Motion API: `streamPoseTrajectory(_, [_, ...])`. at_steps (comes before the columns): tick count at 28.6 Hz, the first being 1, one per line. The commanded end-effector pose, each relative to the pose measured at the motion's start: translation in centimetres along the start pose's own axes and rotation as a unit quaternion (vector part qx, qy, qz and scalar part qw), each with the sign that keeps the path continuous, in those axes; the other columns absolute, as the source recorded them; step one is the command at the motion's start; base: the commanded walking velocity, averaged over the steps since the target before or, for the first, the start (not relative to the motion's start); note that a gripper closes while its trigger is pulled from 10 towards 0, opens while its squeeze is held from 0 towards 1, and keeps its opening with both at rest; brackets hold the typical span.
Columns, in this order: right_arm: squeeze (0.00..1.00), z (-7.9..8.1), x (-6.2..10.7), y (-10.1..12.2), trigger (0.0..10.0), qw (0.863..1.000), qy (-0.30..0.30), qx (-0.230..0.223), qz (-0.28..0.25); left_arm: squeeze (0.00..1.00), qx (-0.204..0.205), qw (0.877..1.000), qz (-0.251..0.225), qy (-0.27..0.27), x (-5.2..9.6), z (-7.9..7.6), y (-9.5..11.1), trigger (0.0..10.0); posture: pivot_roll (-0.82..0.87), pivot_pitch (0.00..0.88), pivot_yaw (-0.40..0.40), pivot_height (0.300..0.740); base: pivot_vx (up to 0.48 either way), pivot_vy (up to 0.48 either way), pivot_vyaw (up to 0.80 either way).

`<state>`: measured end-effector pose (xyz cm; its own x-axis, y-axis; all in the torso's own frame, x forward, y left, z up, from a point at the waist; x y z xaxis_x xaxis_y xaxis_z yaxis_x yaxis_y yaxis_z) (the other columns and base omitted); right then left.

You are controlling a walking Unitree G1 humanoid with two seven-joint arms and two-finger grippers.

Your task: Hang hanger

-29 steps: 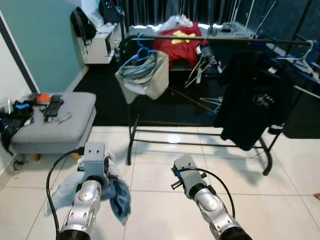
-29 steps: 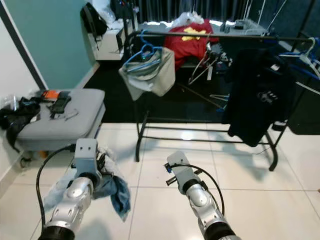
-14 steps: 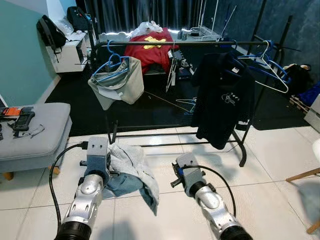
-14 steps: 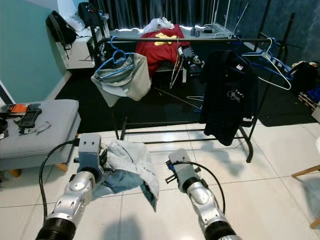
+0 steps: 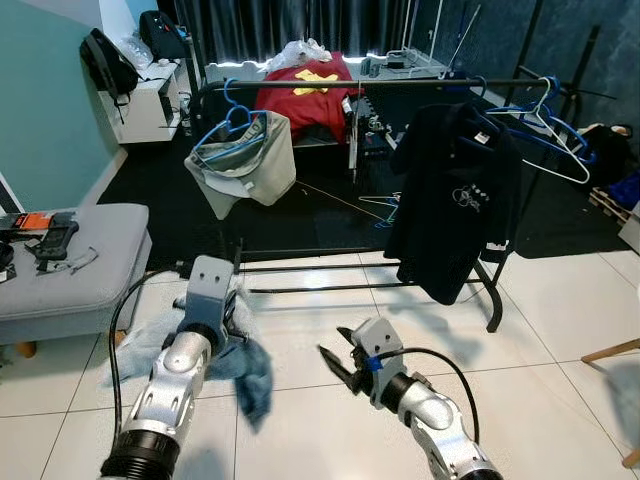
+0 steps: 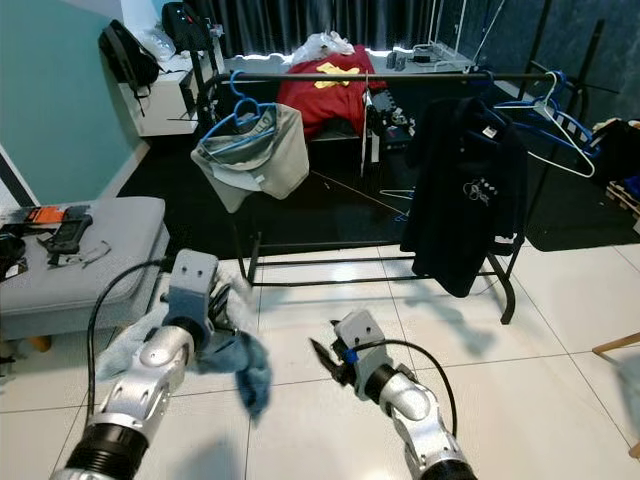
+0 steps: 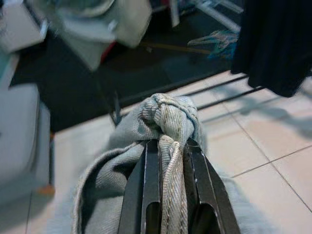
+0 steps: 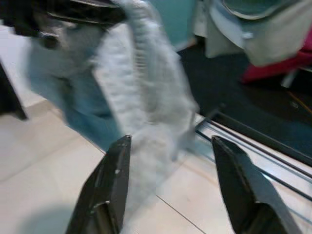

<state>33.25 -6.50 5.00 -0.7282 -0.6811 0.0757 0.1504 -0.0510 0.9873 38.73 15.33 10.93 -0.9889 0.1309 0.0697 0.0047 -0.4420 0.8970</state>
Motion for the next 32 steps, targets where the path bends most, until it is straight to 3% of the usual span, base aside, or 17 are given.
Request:
streamPoseTrajectory(1, [1.00,-0.4,0.1,0.2,10.0,1.000,-0.002,0.002,0.004,0.00,-0.013,0.999,-0.044,0.002,-0.1,0.9,1.9,10.0,-0.03,0.009,0.040,0.740,0.000,0.000,0.00])
streamPoseTrajectory(4, [1.00,-1.0,0.5,0.1,10.0,0.998,-0.010,0.056,0.016,0.00,0.006,0.992,-0.122,-0.034,0.5,0.5,4.3,10.0,-0.03,0.014,0.037,0.740,0.000,0.000,0.00])
streamPoseTrajectory(10, [1.00,-1.5,0.9,0.6,10.0,0.996,-0.039,0.078,-0.007,0.00,-0.025,0.982,-0.176,-0.070,0.9,-0.3,5.8,10.0,-0.04,0.016,0.034,0.740,0.000,0.000,0.00])
streamPoseTrajectory(12, [0.73,-1.8,1.0,1.2,10.0,0.995,-0.067,0.066,-0.036,0.00,-0.055,0.973,-0.209,-0.081,1.0,-0.9,6.8,10.0,-0.04,0.019,0.041,0.740,0.000,0.000,0.00])
streamPoseTrajectory(13, [0.73,-1.8,1.0,1.2,10.0,0.995,-0.067,0.066,-0.036,0.00,-0.055,0.973,-0.209,-0.081,1.0,-0.9,6.8,10.0,-0.04,0.019,0.041,0.740,0.000,0.000,0.00])
streamPoseTrajectory(14, [0.19,-1.8,1.1,1.3,10.0,0.995,-0.072,0.061,-0.042,0.00,-0.075,0.967,-0.228,-0.090,1.1,-1.4,7.3,10.0,-0.04,0.019,0.043,0.740,0.000,0.000,0.00])
streamPoseTrajectory(15, [0.00,-1.7,1.1,1.3,10.0,0.995,-0.071,0.057,-0.042,0.00,-0.095,0.960,-0.243,-0.101,1.4,-1.8,7.6,10.0,-0.05,0.020,0.043,0.740,0.000,0.000,0.00])
streamPoseTrajectory(16, [0.00,-1.7,1.1,1.3,10.0,0.995,-0.071,0.057,-0.042,0.00,-0.095,0.960,-0.243,-0.101,1.4,-1.8,7.6,10.0,-0.05,0.020,0.043,0.740,0.000,0.000,0.00])
streamPoseTrajectory(18, [0.00,-1.6,1.3,1.0,10.0,0.995,-0.067,0.065,-0.036,0.00,-0.186,0.927,-0.280,-0.163,2.3,-4.2,7.9,10.0,-0.05,0.019,0.041,0.740,0.000,0.000,0.00])
streamPoseTrajectory(19, [0.00,-1.6,1.4,1.1,10.0,0.994,-0.068,0.071,-0.037,0.00,-0.234,0.904,-0.286,-0.215,2.9,-5.8,7.2,10.0,-0.04,0.020,0.038,0.740,0.000,0.000,0.00])
streamPoseTrajectory(20, [0.00,-1.6,1.4,1.1,10.0,0.994,-0.068,0.071,-0.037,0.00,-0.234,0.904,-0.286,-0.215,2.9,-5.8,7.2,10.0,-0.04,0.020,0.038,0.740,0.000,0.000,0.00])
streamPoseTrajectory(21, [0.00,-1.7,1.5,1.2,10.0,0.994,-0.070,0.077,-0.042,0.00,-0.280,0.880,-0.283,-0.260,3.3,-7.2,6.0,10.0,-0.04,0.022,0.040,0.740,0.000,0.000,0.00])
streamPoseTrajectory(22, [0.00,-1.7,1.5,1.2,10.0,0.994,-0.070,0.077,-0.042,0.00,-0.280,0.880,-0.283,-0.260,3.3,-7.2,6.0,10.0,-0.04,0.022,0.040,0.740,0.000,0.000,0.00])
streamPoseTrajectory(23, [0.00,-1.7,1.5,1.5,10.0,0.993,-0.072,0.082,-0.048,0.00,-0.314,0.862,-0.271,-0.293,3.5,-7.9,4.8,10.0,-0.05,0.021,0.045,0.740,0.000,0.000,0.00])
streamPoseTrajectory(24, [0.00,-1.7,1.5,1.5,10.0,0.993,-0.072,0.082,-0.048,0.00,-0.314,0.862,-0.271,-0.293,3.5,-7.9,4.8,10.0,-0.05,0.021,0.045,0.740,0.000,0.000,0.00])
streamPoseTrajectory(25, [0.00,-1.8,1.6,1.9,10.0,0.992,-0.074,0.086,-0.057,0.00,-0.347,0.844,-0.267,-0.310,3.6,-8.1,4.0,10.0,-0.05,0.022,0.047,0.740,0.000,0.000,0.00])
streamPoseTrajectory(32, [0.00,-1.8,1.5,2.2,10.0,0.990,-0.083,0.096,-0.068,0.00,-0.384,0.834,-0.263,-0.297,2.9,-7.4,3.8,10.0,-0.04,0.019,0.051,0.740,0.000,0.000,0.00])
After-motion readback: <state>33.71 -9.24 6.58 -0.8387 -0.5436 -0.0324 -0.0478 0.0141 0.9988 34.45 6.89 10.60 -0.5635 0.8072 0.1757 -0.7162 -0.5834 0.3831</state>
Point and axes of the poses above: a point about 5 cm out from each wrist's last joint towards the gripper, its own x axis pointing back from the gripper into the wrist, its own y axis along the axis of the wrist's last joint, z = x × y, the point moved 6 cm from there along -x, pointing out of the wrist towards the gripper, and after that the axes turned 15 degrees about -x, right-handed, at the moved point
